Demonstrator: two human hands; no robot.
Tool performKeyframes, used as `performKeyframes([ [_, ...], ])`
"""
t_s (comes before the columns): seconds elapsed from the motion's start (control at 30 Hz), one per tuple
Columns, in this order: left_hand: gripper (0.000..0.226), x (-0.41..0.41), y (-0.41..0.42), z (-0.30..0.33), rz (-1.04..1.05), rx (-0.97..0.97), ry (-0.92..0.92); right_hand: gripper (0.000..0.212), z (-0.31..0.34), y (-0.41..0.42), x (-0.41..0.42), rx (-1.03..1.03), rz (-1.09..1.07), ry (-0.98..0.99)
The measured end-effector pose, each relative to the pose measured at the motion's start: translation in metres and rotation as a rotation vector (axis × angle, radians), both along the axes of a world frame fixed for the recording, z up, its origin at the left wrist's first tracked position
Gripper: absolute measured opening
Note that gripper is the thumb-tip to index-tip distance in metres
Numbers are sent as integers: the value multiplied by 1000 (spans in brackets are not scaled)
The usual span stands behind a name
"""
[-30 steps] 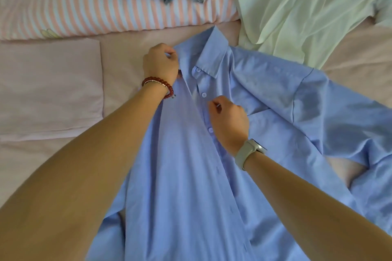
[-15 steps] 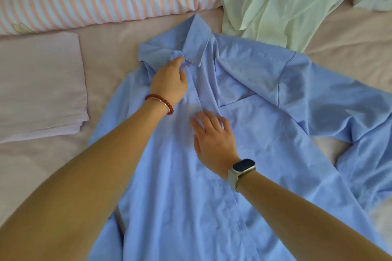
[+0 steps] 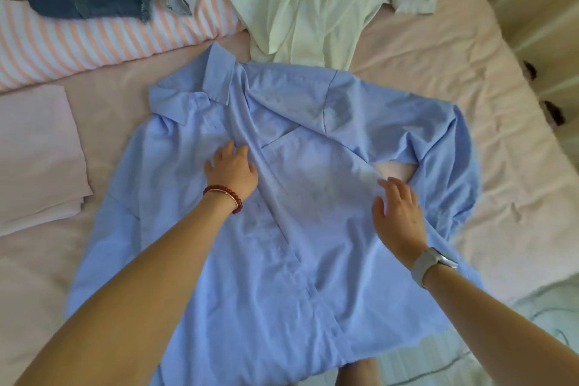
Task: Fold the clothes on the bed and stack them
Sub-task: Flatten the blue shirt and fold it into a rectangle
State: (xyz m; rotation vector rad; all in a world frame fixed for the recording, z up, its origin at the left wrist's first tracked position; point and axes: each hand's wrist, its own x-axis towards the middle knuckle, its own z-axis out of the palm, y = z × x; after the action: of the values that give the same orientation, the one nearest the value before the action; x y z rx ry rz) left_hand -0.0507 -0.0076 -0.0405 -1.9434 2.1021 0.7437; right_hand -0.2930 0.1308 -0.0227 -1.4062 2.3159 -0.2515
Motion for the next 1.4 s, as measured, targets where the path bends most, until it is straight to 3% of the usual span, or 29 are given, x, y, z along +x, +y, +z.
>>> performKeyframes([
  [0.2, 55, -98, 31, 13, -215, -126, 85, 53, -4, -8, -92, 119, -487, 7],
  [0.27, 58, -134, 32, 5, -245, -120, 73, 59, -16, -15, -119, 212, -485, -11],
  [0.43, 58, -219, 23, -18, -330, -38, -120, 18, -34, -26, -194, 160, -422, -237],
  [0.67, 55, -319, -15, -27, -323, 205, -97, 23, -13, -79, -338, -96, -521, -272],
  [0.77, 55, -352, -31, -27, -340, 247, -112, 29, -9, -90, -366, -152, -455, -212],
  [0.9, 56, -385, -41, -26, -369, 246, -142, 39, -9, -57, -335, -219, -138, -50],
  [1.03, 57, -396, -42, -30, -385, 219, -207, 72, -25, -15, -290, -25, 212, 94],
  [1.07, 57, -398, -42, -32, -388, 217, -218, 70, -32, -12, -292, -10, 237, 106],
  [1.13, 58, -399, -42, -33, -388, 210, -228, 43, -40, -15, -309, -95, 235, 90],
  [1.23, 59, -400, -38, -31, -396, 163, -189, 15, -38, -34, -340, -170, 7, -230],
  [1.4, 54, -427, -22, -31, -521, 52, -24, 13, -9, -68, -401, -398, -1021, -1057],
])
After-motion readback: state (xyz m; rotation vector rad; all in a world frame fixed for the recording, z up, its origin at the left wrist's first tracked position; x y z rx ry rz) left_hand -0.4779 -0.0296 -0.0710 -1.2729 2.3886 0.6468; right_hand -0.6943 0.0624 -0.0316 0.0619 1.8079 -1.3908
